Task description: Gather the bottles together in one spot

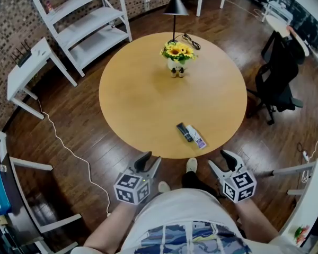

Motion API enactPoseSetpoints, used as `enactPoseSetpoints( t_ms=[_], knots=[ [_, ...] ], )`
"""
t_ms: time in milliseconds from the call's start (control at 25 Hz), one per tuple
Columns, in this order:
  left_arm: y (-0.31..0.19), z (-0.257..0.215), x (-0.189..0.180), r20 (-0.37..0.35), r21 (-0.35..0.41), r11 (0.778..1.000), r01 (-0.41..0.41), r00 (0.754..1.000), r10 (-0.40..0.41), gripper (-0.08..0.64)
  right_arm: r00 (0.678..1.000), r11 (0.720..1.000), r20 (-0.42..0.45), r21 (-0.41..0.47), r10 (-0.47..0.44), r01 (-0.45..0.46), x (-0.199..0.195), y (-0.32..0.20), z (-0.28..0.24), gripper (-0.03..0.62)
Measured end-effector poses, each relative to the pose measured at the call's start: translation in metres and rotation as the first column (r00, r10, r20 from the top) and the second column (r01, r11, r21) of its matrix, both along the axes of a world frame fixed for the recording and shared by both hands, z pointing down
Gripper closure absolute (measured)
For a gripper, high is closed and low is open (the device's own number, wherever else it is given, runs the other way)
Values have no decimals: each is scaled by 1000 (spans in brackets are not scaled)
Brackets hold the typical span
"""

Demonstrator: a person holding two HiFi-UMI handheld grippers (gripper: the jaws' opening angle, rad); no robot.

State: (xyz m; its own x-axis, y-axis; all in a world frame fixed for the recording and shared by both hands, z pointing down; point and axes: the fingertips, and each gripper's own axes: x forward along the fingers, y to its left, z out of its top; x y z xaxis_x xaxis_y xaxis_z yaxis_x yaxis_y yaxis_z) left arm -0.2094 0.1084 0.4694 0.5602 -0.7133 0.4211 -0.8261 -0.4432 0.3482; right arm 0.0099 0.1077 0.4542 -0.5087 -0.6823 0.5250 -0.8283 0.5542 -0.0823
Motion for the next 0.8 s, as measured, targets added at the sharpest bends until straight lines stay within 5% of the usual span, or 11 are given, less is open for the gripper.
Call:
enactPoseSetpoints(
  t_ms=[400,800],
  knots=[
    [10,11,-1,-14,-32,999,-10,1000,10,393,999,999,-37,-32,-6,5,3,3,26,327],
    [5,17,0,10,-66,998,-5,1000,6,393,975,990,-198,-115,-105,83,-3,-54,121,327]
  ],
)
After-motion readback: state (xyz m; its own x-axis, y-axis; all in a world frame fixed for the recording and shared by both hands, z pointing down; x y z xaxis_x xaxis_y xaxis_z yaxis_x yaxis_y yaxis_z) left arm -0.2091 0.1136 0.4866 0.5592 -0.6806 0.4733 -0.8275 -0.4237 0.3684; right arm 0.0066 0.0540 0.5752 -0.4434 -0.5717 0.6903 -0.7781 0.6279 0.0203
